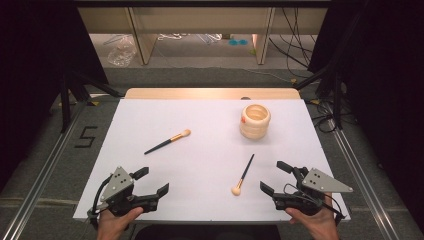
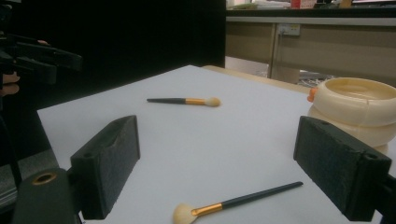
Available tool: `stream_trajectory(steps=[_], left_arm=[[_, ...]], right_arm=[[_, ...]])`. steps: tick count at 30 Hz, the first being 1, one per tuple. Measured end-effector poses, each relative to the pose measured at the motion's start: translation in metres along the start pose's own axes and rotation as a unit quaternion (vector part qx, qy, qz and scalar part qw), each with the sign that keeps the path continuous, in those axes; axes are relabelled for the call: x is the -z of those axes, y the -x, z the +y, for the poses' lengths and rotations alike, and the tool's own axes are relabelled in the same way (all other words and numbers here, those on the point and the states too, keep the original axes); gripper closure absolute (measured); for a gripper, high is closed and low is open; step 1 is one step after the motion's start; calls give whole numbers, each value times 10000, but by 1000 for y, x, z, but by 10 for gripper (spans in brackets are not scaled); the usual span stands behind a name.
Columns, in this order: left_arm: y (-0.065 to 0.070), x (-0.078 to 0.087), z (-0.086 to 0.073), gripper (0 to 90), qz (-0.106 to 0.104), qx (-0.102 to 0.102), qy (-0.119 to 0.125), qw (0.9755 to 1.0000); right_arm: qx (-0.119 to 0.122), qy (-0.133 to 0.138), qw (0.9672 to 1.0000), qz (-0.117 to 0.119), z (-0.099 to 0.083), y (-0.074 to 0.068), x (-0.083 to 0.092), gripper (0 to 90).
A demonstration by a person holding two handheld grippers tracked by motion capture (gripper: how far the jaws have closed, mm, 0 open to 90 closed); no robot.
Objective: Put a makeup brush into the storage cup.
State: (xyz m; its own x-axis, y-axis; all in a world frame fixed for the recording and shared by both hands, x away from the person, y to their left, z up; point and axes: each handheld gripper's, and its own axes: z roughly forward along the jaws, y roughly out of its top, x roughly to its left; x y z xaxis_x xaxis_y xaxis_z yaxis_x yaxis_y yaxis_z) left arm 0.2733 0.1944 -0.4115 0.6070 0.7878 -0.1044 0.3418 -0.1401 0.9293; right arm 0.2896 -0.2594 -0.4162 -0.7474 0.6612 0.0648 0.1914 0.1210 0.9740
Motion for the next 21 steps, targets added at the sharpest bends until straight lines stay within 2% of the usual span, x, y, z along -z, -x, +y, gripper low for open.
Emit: stream_trajectory(steps=[6,10,12,16,19,20,21], left_arm=[[0,0,0,156,-8,-12,9,10000],[0,0,0,156,-7,-12,9,10000],[0,0,0,156,-11,-13,10,10000],[0,0,0,156,-7,-11,9,10000],[0,0,0,156,-6,-4,1,10000],[0,0,0,157,3,-2,5,10000],[0,0,0,156,3,-2,5,10000]], right_arm=[[26,26,10000,18,-1,-1,-1,156],[44,-65,10000,9,-1,-1,-1,156],[52,-9,10000,15,-1,-1,-1,157],[90,-105,9999,17,-1,0,0,157],[97,-36,9999,4,-1,0,-1,157],[143,-205,9997,57,0,1,-1,157],[143,-205,9997,57,0,1,-1,157]])
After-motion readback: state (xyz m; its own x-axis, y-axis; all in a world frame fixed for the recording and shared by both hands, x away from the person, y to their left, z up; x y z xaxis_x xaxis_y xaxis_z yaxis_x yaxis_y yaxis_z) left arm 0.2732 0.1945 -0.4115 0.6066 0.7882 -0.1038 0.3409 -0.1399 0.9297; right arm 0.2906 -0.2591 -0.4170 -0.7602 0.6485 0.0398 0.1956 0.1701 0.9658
